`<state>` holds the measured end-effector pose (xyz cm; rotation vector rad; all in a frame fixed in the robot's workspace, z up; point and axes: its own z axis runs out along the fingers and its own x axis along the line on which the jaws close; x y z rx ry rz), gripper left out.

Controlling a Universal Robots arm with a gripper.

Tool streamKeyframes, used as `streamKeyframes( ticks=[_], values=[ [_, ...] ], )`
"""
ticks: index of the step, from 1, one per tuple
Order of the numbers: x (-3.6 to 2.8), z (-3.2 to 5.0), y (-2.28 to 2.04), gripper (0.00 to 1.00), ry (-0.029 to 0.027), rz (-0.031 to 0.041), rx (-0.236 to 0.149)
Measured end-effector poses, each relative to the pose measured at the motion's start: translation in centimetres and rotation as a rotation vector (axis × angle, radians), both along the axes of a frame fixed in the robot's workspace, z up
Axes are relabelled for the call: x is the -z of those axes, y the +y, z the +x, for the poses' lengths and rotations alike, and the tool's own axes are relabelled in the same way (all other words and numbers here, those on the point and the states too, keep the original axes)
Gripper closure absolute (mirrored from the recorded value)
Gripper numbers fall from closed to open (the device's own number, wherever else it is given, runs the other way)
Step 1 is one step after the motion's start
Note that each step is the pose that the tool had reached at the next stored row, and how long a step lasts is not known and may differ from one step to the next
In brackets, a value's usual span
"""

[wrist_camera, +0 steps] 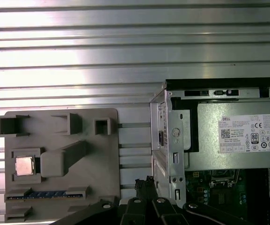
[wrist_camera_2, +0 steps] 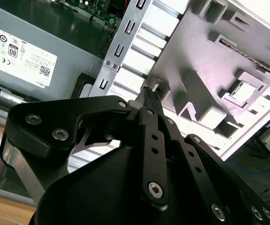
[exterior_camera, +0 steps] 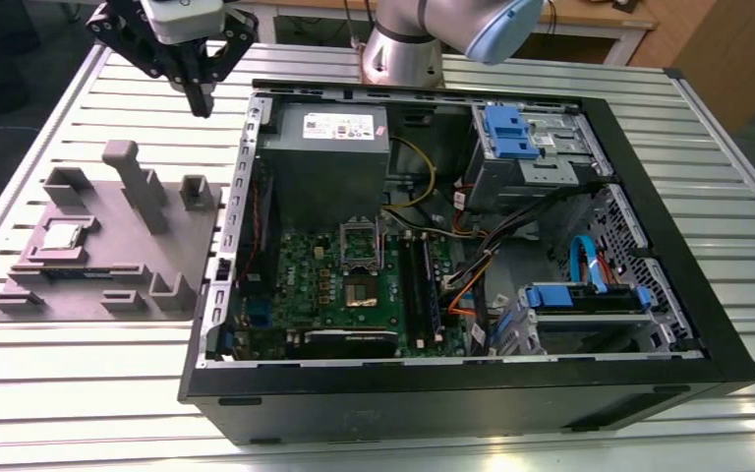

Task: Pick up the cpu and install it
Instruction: 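Reach for the cpu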

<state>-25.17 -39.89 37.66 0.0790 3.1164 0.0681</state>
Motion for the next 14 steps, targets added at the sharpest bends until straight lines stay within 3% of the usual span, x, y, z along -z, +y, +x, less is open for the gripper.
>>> streamKeyframes(
  ticks=[14],
  values=[
    [0.03, -0.35, 0.00, 0.90, 0.0000, 0.0000, 0.000]
  ],
)
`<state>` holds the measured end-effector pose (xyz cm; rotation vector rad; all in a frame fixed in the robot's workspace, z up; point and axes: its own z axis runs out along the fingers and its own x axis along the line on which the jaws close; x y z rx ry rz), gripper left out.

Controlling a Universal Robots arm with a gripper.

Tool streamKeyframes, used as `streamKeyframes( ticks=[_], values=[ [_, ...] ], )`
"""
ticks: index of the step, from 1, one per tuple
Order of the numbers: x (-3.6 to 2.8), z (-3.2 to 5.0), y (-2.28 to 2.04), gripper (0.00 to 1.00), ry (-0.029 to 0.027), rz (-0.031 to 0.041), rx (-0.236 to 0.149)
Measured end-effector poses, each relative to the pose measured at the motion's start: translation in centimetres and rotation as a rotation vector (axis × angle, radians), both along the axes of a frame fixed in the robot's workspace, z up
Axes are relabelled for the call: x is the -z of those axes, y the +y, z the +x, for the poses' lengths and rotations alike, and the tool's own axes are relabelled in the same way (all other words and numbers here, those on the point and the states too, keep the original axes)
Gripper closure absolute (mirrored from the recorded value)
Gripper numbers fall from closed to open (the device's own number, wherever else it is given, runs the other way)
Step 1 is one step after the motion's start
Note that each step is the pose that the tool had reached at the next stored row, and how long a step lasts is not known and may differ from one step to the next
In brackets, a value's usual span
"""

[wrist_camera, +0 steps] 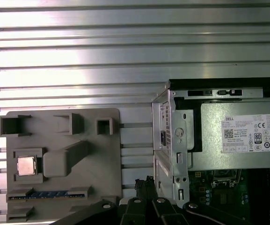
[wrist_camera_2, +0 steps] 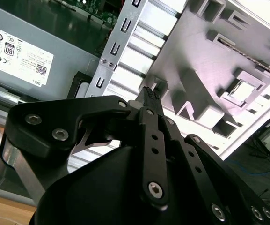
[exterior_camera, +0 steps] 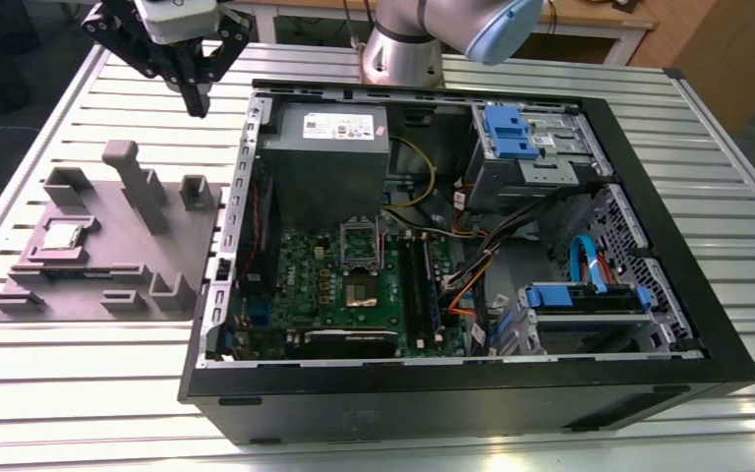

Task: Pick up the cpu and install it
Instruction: 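Reach for the cpu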

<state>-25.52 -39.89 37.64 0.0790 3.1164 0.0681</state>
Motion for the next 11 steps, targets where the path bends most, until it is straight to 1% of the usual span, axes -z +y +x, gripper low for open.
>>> streamKeyframes(
  ticks=[11],
  values=[
    [0.02, -0.24, 0.00, 0.90, 0.0000, 0.0000, 0.000]
  ],
)
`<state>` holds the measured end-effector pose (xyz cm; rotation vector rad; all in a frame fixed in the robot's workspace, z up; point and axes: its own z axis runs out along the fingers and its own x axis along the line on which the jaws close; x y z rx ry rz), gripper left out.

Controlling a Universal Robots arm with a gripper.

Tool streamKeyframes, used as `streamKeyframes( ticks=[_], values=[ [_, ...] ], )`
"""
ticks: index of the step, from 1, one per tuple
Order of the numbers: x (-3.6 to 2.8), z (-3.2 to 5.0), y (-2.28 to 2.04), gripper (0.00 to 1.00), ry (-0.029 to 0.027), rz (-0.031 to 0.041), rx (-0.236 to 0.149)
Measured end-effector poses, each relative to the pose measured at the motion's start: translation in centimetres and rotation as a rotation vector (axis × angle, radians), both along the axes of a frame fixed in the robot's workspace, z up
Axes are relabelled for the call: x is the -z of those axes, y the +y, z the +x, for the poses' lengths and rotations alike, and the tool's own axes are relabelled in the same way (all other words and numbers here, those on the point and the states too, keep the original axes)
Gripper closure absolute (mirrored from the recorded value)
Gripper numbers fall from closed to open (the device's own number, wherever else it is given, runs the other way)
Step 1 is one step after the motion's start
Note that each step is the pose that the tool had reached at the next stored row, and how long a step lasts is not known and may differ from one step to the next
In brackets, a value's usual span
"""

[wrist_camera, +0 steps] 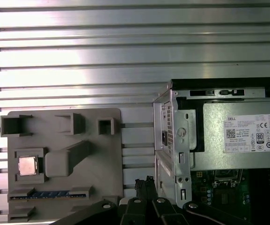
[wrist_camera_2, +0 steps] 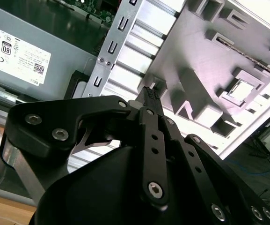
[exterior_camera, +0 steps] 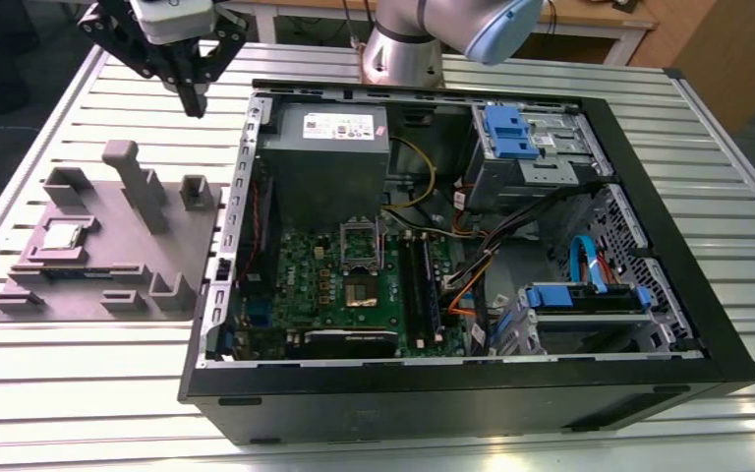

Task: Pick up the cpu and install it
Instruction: 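Reach for the cpu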

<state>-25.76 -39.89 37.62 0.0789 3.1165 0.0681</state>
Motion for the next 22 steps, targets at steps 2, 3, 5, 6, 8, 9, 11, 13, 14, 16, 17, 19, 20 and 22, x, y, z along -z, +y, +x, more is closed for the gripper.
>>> streamKeyframes(
  ticks=[2, 3, 5, 6, 8, 9, 11, 13, 14, 16, 17, 19, 20, 22],
  values=[
    [0.00, -0.05, 0.00, 0.90, 0.0000, 0.0000, 0.000],
    [0.00, -0.08, 0.00, 0.90, 0.0000, 0.0000, 0.000],
    [0.01, -0.14, 0.00, 0.90, 0.0000, 0.0000, 0.000],
    [0.01, -0.16, 0.00, 0.90, 0.0000, 0.0000, 0.000],
    [0.01, -0.21, 0.00, 0.90, 0.0000, 0.0000, 0.000],
    [0.01, -0.24, 0.00, 0.90, 0.0000, 0.0000, 0.000],
    [0.01, -0.34, 0.00, 0.90, 0.0000, 0.0000, 0.000],
    [0.02, -0.45, 0.00, 0.90, 0.0000, 0.0000, 0.000],
    [0.02, -0.50, 0.00, 0.90, 0.0000, 0.0000, 0.000],
    [0.02, -0.64, 0.00, 0.90, 0.0000, 0.0000, 0.000],
    [0.03, -0.71, 0.00, 0.90, -0.0001, 0.0000, 0.000],
    [0.03, -0.80, 0.00, 0.90, -0.0001, 0.0000, 0.000],
    [0.03, -0.84, 0.00, 0.90, -0.0001, 0.0000, 0.000],
    [0.03, -0.93, 0.00, 0.90, 0.0000, 0.0000, 0.000]
  ],
)
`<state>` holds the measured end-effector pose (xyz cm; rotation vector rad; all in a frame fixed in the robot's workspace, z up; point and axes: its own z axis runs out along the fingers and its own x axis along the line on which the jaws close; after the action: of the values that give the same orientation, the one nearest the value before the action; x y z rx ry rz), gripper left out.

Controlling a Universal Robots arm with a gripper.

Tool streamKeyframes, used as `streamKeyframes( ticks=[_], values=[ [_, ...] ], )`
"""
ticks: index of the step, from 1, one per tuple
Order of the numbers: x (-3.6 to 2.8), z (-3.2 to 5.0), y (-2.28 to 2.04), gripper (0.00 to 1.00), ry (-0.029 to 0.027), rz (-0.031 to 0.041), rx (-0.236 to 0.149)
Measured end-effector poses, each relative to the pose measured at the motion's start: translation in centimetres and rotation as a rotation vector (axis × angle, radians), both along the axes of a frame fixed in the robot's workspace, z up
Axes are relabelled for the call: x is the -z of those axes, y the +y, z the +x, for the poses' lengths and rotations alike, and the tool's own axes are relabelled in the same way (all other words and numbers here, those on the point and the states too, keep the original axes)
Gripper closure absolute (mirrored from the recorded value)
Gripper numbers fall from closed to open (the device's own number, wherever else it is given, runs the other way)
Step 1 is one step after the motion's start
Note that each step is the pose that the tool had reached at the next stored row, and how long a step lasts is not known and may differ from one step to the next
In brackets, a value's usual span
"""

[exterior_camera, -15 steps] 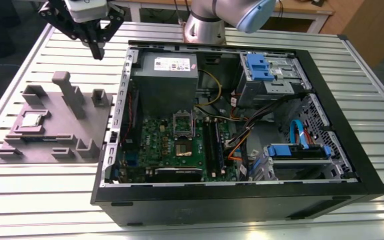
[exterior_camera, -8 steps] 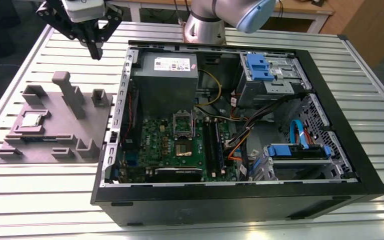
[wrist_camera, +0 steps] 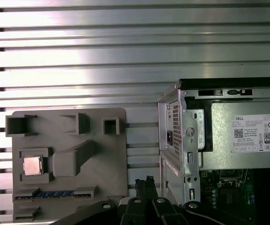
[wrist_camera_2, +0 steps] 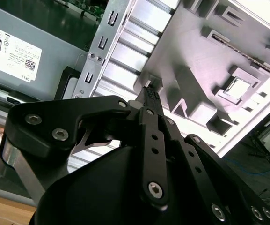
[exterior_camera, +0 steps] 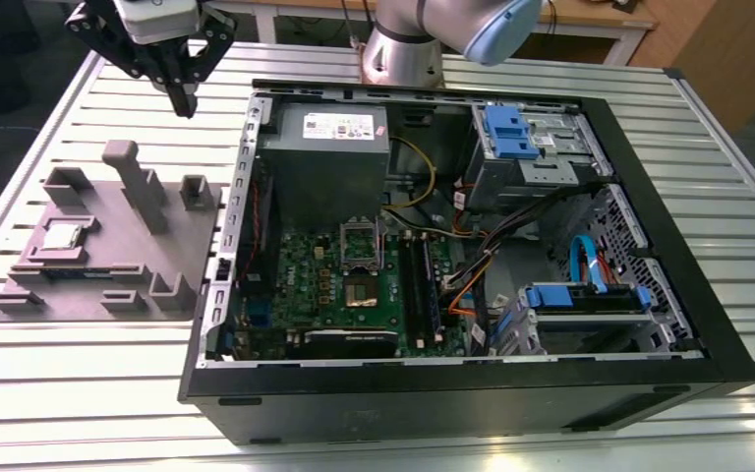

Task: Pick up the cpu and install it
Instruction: 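Reach for the cpu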

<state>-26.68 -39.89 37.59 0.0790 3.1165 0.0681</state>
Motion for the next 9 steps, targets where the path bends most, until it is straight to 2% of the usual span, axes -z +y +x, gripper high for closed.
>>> streamKeyframes(
  ticks=[9],
  values=[
    [0.02, -0.20, 0.00, 0.90, 0.0001, 0.0000, 0.000]
  ],
)
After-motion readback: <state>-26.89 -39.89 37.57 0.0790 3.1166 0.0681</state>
